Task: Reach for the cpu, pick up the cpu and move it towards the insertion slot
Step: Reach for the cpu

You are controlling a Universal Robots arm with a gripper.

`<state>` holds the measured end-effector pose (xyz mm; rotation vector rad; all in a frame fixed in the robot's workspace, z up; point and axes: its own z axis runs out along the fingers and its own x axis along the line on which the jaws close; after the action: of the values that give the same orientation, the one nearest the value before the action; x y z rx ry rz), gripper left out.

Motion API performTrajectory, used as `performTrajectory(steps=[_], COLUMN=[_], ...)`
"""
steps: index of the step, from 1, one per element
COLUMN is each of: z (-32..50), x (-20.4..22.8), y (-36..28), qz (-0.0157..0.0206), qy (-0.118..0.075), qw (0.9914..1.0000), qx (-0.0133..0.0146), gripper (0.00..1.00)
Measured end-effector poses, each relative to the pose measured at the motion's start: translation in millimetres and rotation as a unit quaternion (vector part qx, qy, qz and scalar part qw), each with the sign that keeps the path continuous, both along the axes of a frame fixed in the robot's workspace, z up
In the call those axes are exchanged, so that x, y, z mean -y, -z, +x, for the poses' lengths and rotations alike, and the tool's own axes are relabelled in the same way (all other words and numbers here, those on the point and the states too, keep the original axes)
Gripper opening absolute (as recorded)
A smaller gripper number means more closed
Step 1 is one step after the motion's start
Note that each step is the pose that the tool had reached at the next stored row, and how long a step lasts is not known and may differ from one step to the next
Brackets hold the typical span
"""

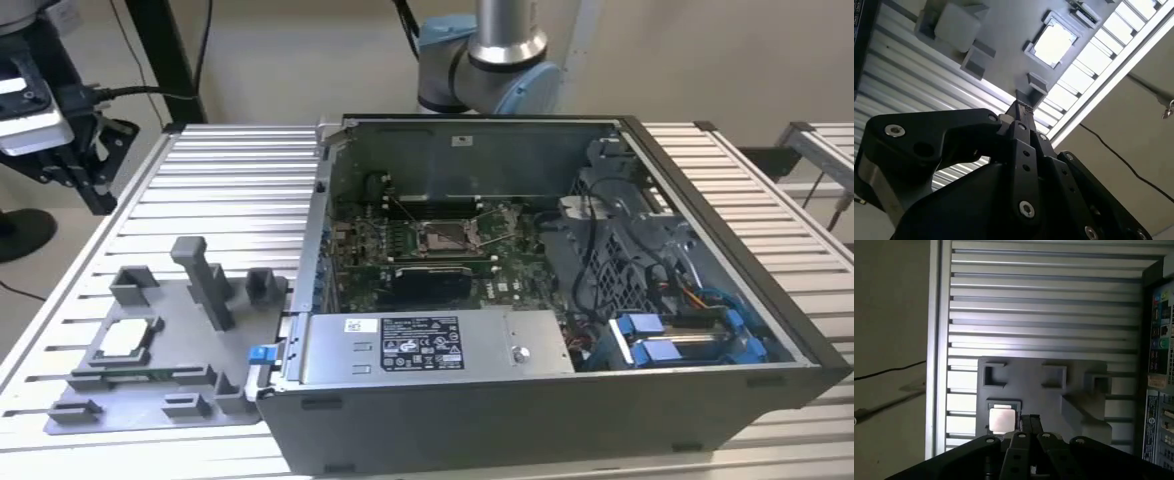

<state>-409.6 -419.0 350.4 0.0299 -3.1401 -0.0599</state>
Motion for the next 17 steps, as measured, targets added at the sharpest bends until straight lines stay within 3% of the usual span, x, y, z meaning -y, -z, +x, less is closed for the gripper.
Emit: performTrajectory(steps=[3,8,14,15,17], z=[-7.4,-16.7,-18.1,-18.1,-18.1], x=[4.0,5.3,5.6,5.6,5.6], y=[0.1,0.1,0.1,0.1,0.1], qz=[0.0000,0.0001,0.0001,0.0001,0.0001], qy=[0.000,0.000,0.000,0.000,0.000], qw=[1.00000,1.00000,1.00000,1.00000,1.00000], qx=[0.0001,0.0003,0.0008,0.0008,0.0009], gripper=[0.00,0.00,0.00,1.00,1.00])
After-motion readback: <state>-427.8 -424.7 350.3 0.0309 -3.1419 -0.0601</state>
